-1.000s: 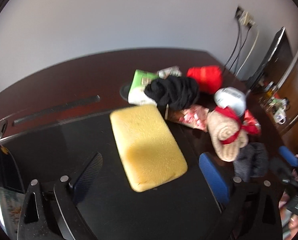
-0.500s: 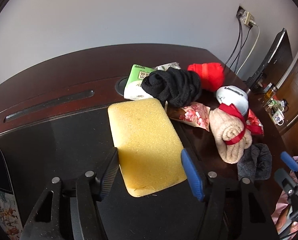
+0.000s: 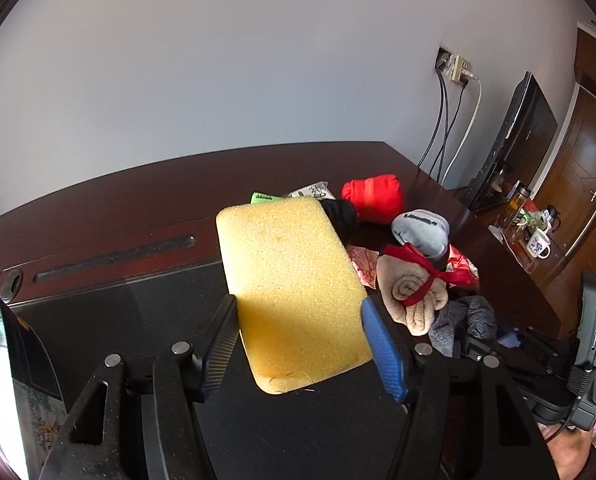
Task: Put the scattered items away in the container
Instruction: 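Grasp the grey knit cap with the right gripper while the left holds the sponge, then carry the sponge in the left gripper and cap in the right over the silver bin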
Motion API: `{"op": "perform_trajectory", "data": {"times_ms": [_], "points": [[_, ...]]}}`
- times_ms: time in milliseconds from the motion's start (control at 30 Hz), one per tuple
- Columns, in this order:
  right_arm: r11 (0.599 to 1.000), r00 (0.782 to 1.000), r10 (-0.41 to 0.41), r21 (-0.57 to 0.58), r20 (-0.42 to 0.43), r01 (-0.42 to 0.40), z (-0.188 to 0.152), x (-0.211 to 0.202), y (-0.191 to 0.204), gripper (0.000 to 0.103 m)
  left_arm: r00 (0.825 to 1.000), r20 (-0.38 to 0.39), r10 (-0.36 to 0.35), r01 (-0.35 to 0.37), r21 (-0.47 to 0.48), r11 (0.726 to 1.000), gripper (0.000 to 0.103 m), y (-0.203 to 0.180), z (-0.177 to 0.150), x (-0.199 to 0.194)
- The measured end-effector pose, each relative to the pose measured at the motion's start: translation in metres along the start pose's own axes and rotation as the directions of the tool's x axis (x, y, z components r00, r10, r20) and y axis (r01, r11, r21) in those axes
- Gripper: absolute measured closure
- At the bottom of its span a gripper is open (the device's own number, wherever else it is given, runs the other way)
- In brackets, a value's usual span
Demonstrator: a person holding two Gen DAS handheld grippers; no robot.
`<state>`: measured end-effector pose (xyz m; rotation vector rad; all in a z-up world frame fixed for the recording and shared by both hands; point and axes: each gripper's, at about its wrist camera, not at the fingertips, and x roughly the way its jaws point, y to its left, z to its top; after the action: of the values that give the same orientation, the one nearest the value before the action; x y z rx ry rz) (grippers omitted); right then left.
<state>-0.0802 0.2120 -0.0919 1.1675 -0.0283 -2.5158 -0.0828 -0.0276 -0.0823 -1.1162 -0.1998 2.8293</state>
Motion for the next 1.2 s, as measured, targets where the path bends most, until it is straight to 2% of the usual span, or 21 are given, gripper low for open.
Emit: {"op": "perform_trajectory", "data": {"times_ms": [133, 500, 900, 1200], "points": [[1.0, 1.0, 0.019, 0.011, 0.017, -0.019, 0.0, -0.009, -0.003, 0.059, 1.0, 0.025, 0.005, -0.005, -0.008, 1.0, 0.039, 0.007, -0.002, -0.013], [1.0, 0.994, 0.027, -0.01, 0.105, -0.026, 0.014, -0.04, 0.011, 0.059, 0.994, 0.106, 0.042, -0.04, -0.02, 0.999, 0.039, 0.023, -0.007, -0.054], [0.991, 0.983, 0.097, -0.105, 0.156, -0.081, 0.022, -0.061, 0.063, 0.059, 0.978, 0.17, 0.119, -0.106, -0.087, 0.991, 0.039, 0.061, -0.023, -0.102], [0.977, 0.972, 0.162, -0.167, 0.169, -0.134, 0.022, -0.07, 0.101, 0.059, 0.958, 0.207, 0.198, -0.168, -0.154, 0.974, 0.039, 0.095, -0.037, -0.14]]}}
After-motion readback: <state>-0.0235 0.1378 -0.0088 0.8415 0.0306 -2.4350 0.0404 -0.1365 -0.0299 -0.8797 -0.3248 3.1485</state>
